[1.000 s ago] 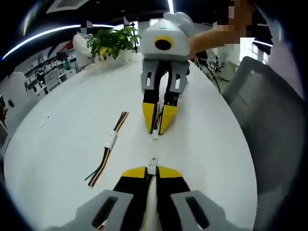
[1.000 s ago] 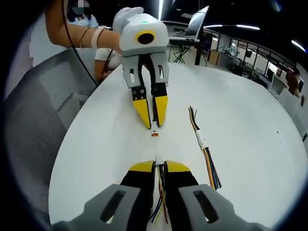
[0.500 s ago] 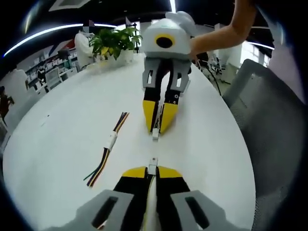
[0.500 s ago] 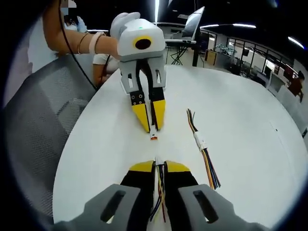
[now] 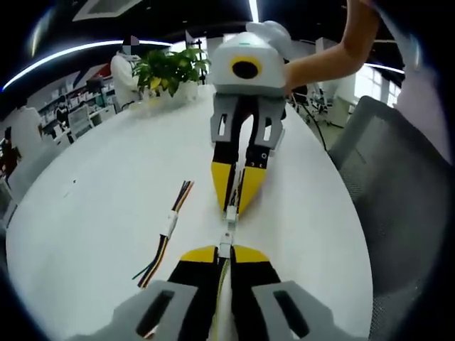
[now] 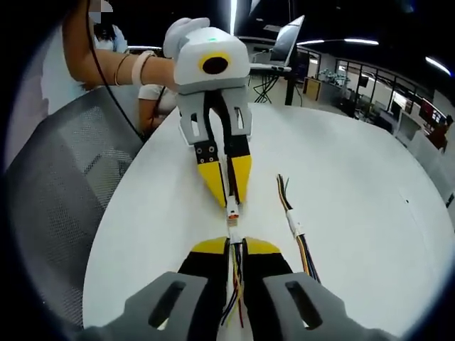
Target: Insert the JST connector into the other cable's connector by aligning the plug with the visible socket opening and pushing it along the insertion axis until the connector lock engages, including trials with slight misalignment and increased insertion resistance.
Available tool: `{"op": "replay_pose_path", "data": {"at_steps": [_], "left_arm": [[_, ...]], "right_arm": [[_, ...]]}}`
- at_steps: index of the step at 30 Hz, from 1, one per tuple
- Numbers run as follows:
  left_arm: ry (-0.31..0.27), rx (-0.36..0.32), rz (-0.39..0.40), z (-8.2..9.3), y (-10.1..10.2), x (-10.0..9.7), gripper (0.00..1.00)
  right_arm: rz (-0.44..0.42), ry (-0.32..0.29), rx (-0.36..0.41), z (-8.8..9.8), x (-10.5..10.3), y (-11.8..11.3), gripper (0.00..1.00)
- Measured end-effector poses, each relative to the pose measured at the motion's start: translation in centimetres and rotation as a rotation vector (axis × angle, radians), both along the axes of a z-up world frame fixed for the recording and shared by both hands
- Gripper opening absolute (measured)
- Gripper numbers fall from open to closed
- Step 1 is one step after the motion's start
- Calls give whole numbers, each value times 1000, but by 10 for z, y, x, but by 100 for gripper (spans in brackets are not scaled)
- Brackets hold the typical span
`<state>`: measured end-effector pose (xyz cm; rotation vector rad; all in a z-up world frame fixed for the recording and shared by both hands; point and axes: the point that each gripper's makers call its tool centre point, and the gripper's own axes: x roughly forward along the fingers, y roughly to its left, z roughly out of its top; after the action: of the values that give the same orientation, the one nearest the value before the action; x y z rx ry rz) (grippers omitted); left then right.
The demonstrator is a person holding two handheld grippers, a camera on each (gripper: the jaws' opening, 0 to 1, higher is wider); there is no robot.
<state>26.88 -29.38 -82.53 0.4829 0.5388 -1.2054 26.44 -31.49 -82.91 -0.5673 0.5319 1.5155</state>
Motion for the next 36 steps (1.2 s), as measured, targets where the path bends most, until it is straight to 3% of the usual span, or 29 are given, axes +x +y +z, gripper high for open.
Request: {"op": "replay_pose_path", "data": {"at_steps": [27, 36], "left_arm": [[32, 2, -4, -3, -10, -2, 0], [88, 6, 18, -7, -9, -4, 0]], "right_arm": [[6, 2, -18, -4, -2, -1, 3], [23, -1, -22, -4, -5, 0, 3]]}}
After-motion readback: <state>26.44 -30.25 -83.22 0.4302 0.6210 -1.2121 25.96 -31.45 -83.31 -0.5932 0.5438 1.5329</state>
